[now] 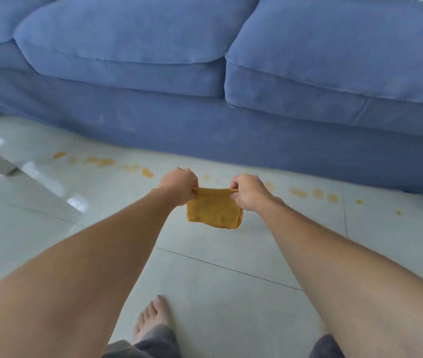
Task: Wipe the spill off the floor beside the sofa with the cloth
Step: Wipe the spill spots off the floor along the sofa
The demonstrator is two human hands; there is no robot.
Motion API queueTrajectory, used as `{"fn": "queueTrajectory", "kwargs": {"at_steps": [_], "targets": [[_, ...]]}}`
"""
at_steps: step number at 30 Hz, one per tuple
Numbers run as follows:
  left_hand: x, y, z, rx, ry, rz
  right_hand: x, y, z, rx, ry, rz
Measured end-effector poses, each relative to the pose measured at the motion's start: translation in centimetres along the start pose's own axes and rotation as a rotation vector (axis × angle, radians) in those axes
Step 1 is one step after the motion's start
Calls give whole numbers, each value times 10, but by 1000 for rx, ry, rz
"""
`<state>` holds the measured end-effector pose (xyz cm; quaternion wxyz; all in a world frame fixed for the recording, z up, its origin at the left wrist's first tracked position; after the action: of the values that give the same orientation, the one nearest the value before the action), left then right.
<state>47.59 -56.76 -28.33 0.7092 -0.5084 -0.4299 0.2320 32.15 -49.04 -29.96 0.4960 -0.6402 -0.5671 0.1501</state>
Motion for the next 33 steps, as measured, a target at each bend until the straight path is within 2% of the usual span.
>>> {"fn": "queueTrajectory", "kwargs": {"at_steps": [3, 7, 9, 11, 15, 17, 21, 24, 26, 28, 30, 33], "targets": [[-42, 7, -24, 69, -38, 115, -46, 13, -5, -2, 6, 55], [-85, -9, -49, 219, -49, 405, -90, -2, -23, -9, -59, 249], [-98, -9, -59, 241, -26, 490, -103, -3, -29, 42, -122, 318], [-104, 6, -68, 203, -6, 452, -107, 11, -27, 159, -184, 292], [-101, 68, -87, -51, -34, 55, -100, 76, 1, 266, -210, -76], [-104, 91, -91, -12, -72, -5, -94, 102, 21, 254, -168, -45], [-132, 115, -66, 129, -56, 129, -83, 133, 64, 323, -64, 239], [-162, 135, -38, 147, -34, 165, -79, 155, 87, 300, -76, 309], [-178, 154, -28, 107, -30, 145, -78, 166, 93, 292, -107, 351], [-194, 171, -25, 57, -12, 197, -79, 172, 98, 259, -131, 396], [-215, 171, -25, 23, 5, 280, -81, 176, 102, 243, -156, 432], [-247, 156, -24, -9, 60, 313, -83, 177, 104, 242, -169, 465]]}}
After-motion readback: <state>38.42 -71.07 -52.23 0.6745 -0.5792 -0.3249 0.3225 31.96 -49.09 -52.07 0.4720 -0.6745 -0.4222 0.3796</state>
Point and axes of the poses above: each hand's wrist, its own x-axis away from the middle knuckle, its own y-axis out of the palm, z = x × y, the point moved 4 cm from there along -x, towards the middle knuckle, and after that the axes turned 1 degree about y, right-handed, at the moved point
